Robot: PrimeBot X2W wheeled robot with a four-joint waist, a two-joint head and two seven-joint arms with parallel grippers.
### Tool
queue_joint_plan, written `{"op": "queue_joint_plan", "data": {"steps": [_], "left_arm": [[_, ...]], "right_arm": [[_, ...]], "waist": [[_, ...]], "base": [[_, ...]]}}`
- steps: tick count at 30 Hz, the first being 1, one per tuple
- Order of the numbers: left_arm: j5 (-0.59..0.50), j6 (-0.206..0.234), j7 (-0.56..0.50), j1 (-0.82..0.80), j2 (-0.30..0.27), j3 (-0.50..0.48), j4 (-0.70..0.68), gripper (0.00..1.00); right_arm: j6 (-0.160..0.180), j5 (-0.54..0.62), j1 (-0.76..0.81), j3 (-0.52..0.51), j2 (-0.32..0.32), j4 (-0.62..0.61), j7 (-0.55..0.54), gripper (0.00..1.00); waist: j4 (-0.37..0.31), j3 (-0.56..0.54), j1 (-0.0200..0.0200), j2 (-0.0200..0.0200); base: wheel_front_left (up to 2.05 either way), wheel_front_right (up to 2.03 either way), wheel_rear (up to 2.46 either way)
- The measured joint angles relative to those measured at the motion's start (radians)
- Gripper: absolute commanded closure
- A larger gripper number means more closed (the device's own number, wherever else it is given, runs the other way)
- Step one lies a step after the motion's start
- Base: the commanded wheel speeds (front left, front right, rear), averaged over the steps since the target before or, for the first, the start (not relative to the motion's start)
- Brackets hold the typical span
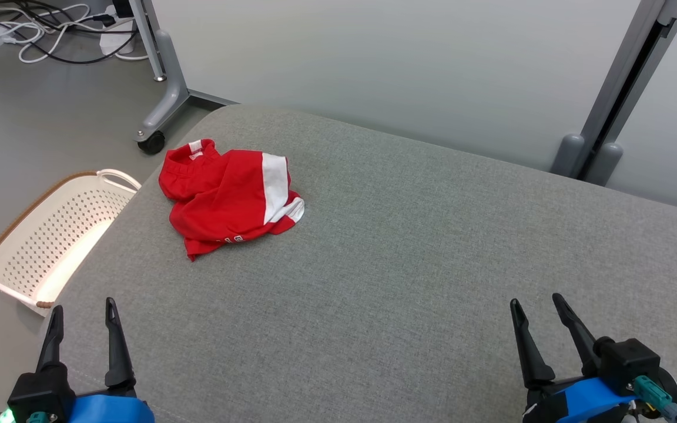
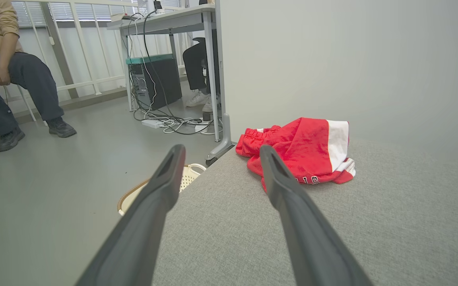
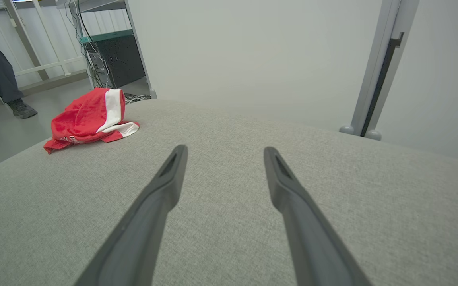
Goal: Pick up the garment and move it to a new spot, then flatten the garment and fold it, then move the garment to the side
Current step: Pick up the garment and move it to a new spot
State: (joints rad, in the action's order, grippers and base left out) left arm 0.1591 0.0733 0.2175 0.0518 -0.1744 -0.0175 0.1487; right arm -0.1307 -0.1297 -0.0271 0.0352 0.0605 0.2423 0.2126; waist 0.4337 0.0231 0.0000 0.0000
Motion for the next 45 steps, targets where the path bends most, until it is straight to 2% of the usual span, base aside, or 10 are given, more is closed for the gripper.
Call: {"op": "queue_joint_plan", "data": {"steps": [11, 21, 30, 36, 42, 45], "left_arm": [[0.02, 0.015, 0.005, -0.012, -0.001, -0.008, 0.0, 0.0], [0.053, 0.004, 0.015, -0.269, -0.055, -0.046, 0.067, 0.0], [0.096, -0.01, 0.023, -0.551, -0.124, -0.097, 0.224, 0.0], [0.113, -0.028, 0.017, -0.695, -0.168, -0.105, 0.348, 0.0], [0.125, -0.059, -0.074, -0.807, -0.207, -0.091, 0.527, 0.0], [0.139, -0.075, -0.174, -0.838, -0.211, -0.076, 0.632, 0.0]], "right_arm": [[0.0, -0.003, -0.006, 0.008, 0.013, -0.005, 0.0, 0.0], [0.0, 0.023, -0.052, 0.011, 0.062, -0.092, -0.023, 0.0], [0.0, 0.05, -0.09, -0.022, 0.12, -0.254, -0.069, 0.0], [0.0, 0.053, -0.097, -0.057, 0.142, -0.35, -0.103, 0.0], [0.0, 0.05, -0.098, -0.074, 0.156, -0.398, -0.114, 0.0], [0.0, 0.049, -0.099, -0.079, 0.161, -0.407, -0.115, 0.0]], "waist": [[-0.04, 0.025, 0.0, 0.0], [-0.143, 0.127, 0.0001, 0.0001], [-0.264, 0.295, 0.0004, 0.0004], [-0.313, 0.396, 0.0004, 0.0005], [-0.331, 0.465, 0.0003, 0.0005], [-0.33, 0.485, 0.0002, 0.0003]], "base": [[0.0, 0.0, 0.0], [0.0, 0.0, 0.0], [0.0, 0.0, 0.0], [0.0, 0.0, 0.0], [0.0, 0.0, 0.0], [0.0, 0.0, 0.0]]}}
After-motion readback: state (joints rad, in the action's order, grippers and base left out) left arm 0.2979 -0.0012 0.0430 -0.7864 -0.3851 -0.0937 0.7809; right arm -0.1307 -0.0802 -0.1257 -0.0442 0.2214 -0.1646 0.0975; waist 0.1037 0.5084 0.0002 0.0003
